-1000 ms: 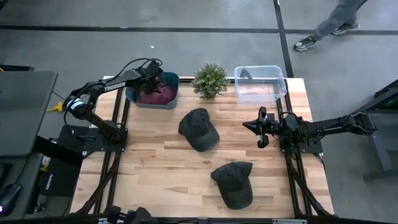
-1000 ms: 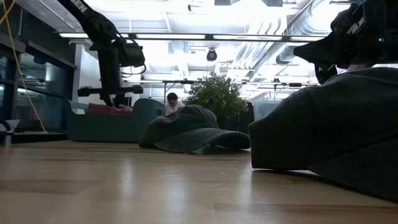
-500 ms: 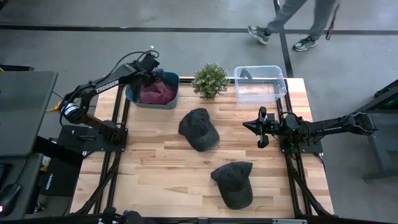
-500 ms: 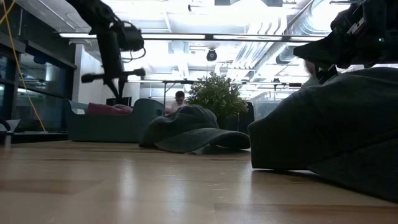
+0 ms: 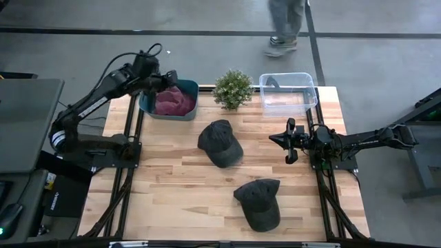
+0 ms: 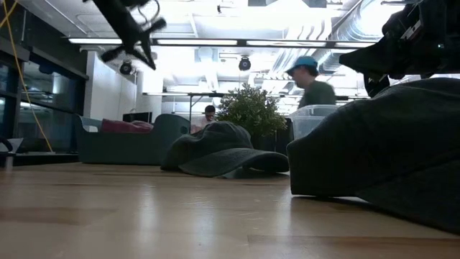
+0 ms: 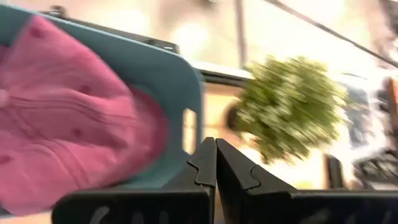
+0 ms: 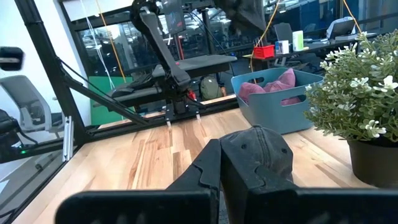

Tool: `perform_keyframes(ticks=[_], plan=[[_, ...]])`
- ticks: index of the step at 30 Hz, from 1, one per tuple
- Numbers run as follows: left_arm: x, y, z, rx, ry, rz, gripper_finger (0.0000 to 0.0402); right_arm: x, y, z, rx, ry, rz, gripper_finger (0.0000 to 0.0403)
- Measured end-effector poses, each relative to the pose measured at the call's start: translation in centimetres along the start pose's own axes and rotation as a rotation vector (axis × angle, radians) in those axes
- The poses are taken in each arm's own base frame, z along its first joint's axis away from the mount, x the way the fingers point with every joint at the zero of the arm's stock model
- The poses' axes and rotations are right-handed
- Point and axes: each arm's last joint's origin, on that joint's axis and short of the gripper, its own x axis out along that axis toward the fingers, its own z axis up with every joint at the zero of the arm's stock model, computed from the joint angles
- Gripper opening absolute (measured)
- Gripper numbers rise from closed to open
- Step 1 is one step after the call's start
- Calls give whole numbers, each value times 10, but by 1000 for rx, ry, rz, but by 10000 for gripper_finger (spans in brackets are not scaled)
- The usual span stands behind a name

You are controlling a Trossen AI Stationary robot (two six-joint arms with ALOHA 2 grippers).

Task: Pick & Place hat
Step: Put the top black cap into the transparent bin

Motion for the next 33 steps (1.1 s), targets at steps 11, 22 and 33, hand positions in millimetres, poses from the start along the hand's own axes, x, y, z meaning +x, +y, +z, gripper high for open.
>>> perform_keyframes(ticks=[11,22,33], plan=[[-42,-25,-45,125,145,-245,0,0,0,0,0,0,0,0],[-25,-53,-100,256,325,-228,0,0,0,0,0,-3,-14,0],[25,-74,-170,283,497,-295,0,0,0,0,0,-3,-14,0]])
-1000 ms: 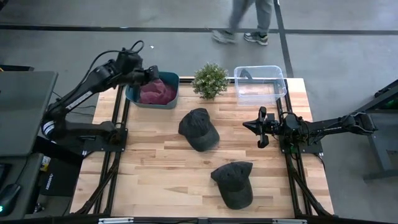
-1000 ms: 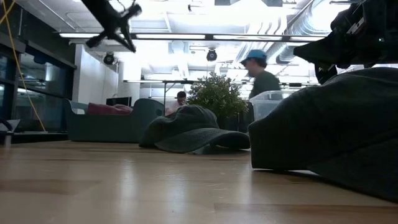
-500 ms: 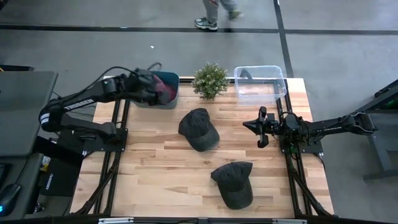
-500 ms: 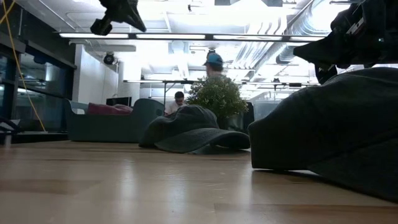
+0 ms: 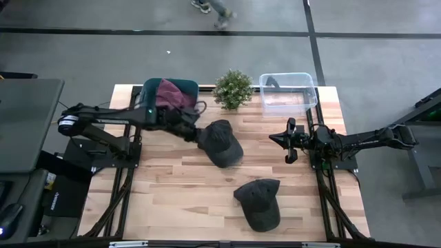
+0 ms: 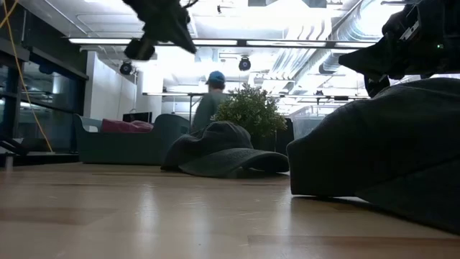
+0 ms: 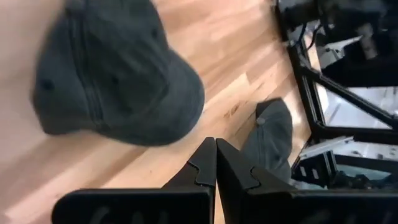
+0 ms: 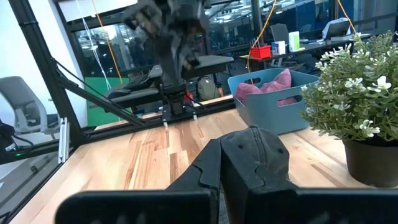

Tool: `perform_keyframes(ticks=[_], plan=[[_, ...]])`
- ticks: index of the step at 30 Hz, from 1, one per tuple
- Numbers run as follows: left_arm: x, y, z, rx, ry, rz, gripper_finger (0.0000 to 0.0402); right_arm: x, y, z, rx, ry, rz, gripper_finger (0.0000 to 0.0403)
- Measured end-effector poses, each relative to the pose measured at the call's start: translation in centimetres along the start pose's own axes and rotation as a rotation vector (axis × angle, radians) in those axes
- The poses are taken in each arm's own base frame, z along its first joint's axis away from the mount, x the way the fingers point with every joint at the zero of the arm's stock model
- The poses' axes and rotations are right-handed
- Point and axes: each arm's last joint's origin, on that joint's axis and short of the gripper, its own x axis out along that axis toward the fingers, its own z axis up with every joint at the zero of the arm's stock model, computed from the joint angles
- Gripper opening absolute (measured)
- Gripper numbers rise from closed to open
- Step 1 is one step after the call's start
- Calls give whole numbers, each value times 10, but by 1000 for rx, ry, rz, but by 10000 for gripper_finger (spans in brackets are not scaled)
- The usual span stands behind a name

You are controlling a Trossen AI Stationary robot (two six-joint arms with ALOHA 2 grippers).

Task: Pick & Place hat
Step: Put the top black cap into the transparent bin

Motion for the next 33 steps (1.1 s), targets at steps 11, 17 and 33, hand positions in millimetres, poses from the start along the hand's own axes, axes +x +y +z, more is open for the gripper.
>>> perform_keyframes(ticks=[11,17,33], plan=[[42,54,-29,-217,-4,9,0,0,0,0,106,0,0,0],[48,71,-37,-245,-72,107,0,0,0,0,113,0,0,0],[50,87,-40,-133,-147,244,80,0,0,0,116,2,8,0]])
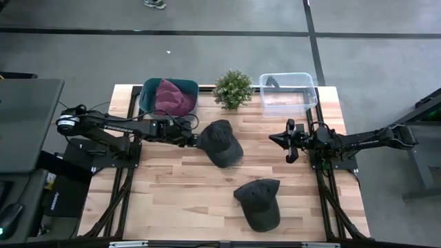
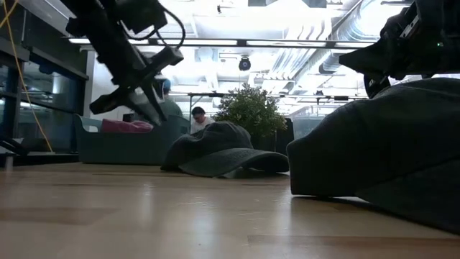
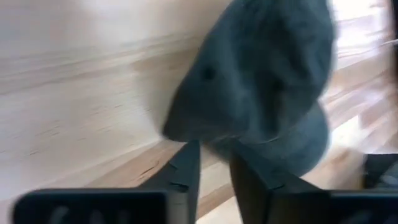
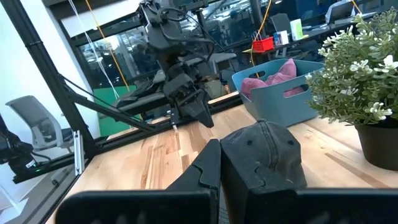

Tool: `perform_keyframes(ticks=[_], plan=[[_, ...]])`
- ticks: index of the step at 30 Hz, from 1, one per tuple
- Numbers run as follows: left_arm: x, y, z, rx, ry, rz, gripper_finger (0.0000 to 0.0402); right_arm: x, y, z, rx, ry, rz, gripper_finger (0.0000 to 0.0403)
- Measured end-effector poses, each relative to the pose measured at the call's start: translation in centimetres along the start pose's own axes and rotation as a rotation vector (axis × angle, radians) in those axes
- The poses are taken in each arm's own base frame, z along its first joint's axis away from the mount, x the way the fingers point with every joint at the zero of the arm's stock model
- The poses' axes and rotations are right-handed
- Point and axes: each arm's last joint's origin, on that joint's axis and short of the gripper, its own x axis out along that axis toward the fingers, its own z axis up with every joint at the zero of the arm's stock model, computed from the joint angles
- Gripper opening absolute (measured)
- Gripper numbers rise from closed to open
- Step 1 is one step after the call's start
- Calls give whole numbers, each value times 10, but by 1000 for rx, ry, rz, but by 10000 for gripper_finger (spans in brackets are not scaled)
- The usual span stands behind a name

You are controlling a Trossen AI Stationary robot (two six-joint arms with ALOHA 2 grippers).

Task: Pick & Place hat
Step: Put the top black cap into the transparent bin

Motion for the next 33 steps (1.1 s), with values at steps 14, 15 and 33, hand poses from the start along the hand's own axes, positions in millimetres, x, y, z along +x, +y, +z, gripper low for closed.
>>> perform_keyframes(ticks=[14,15,33], plan=[[26,35,-19,52,-3,-247,200,0,0,0,116,0,0,0],[27,38,-20,56,-11,-233,201,0,0,0,129,0,0,0],[33,67,-16,182,-248,-230,199,0,0,0,182,2,6,0]])
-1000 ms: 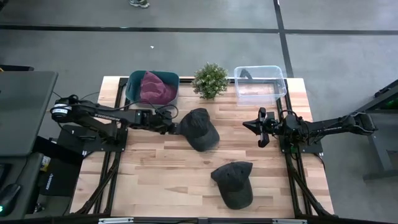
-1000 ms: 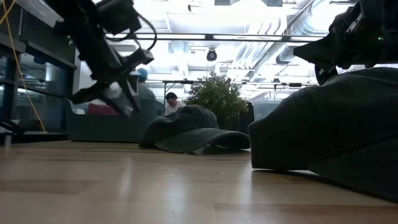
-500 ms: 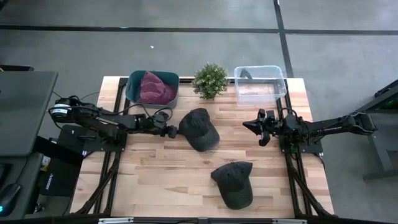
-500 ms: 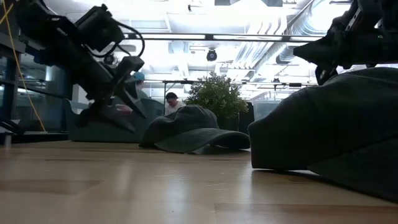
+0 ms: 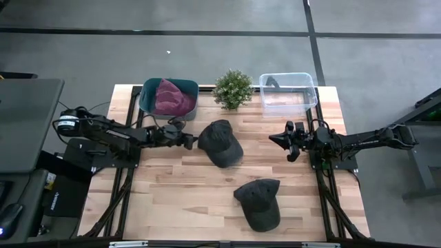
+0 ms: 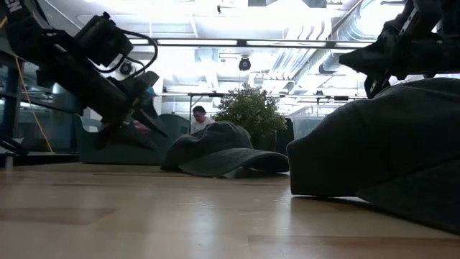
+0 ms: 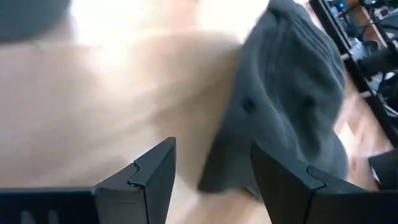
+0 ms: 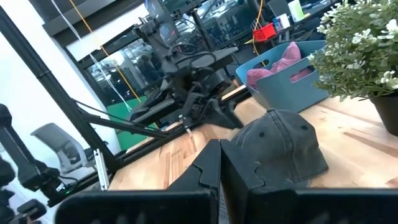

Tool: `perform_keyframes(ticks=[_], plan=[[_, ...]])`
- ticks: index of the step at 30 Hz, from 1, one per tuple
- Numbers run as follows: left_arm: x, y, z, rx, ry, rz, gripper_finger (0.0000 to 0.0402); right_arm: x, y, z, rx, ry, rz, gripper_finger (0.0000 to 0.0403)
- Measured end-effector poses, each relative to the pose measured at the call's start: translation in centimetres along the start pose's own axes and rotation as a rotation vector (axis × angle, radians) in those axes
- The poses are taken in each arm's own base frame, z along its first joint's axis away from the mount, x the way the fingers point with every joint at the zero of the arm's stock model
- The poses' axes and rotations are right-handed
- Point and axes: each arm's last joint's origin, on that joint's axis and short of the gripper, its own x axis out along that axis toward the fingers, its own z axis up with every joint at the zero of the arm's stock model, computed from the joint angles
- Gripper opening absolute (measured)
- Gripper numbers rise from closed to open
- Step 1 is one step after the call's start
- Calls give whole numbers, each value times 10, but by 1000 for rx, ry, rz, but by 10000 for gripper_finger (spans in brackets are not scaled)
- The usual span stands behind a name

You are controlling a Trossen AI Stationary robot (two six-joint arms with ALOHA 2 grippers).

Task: Pick & Place hat
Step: Put the top black cap into the transparent bin

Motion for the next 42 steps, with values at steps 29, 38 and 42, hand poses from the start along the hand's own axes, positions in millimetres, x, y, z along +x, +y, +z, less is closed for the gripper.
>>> perform_keyframes(ticks=[29,38,42], plan=[[36,22,24,72,148,-267,199,0,3,-2,26,66,116,0],[56,5,33,60,223,-363,199,0,3,-2,26,67,117,0],[64,1,36,59,231,-370,199,0,3,-2,26,67,118,0]])
